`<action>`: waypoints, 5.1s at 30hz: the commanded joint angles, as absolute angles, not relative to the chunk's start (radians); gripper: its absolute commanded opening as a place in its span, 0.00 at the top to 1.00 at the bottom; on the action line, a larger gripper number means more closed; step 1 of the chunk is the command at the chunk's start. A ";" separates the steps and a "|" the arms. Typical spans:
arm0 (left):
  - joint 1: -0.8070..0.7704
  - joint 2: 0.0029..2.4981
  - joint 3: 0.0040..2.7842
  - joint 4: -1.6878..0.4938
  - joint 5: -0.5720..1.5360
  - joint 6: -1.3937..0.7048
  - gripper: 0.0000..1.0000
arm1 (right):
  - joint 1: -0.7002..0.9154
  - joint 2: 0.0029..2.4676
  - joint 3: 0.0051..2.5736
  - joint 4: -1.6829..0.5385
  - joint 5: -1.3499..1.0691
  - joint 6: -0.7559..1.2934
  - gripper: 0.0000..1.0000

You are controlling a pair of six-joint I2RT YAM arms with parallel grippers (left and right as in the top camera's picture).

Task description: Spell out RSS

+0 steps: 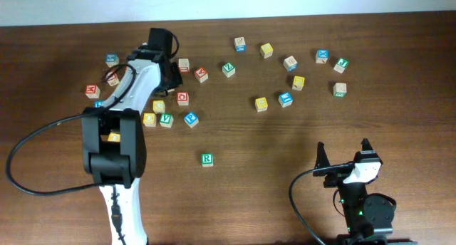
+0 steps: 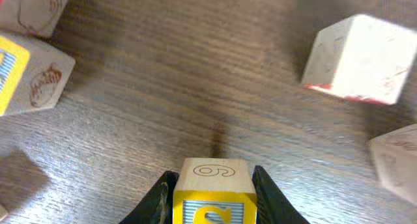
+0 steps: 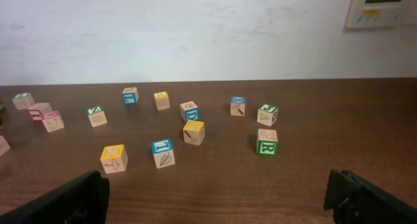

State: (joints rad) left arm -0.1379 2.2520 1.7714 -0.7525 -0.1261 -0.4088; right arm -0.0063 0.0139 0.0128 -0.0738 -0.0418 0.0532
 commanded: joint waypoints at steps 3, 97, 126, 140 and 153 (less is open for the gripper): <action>-0.134 2.260 1.894 -0.887 -0.079 -0.407 0.75 | -0.013 0.007 0.006 -0.076 -0.037 0.057 0.02; -0.244 2.263 2.433 -1.689 0.007 -0.429 0.01 | -0.013 0.007 0.006 -0.076 -0.037 0.057 0.02; 0.092 1.522 1.243 -1.320 0.222 -0.216 0.01 | -0.013 0.007 0.006 -0.076 -0.037 0.057 0.02; 0.165 1.522 1.243 -1.047 -0.055 -0.588 0.01 | -0.013 0.007 0.006 -0.076 -0.037 0.057 0.02; 0.435 1.522 1.243 -1.102 0.052 -0.606 0.01 | -0.013 0.007 0.006 -0.069 -0.037 0.057 0.02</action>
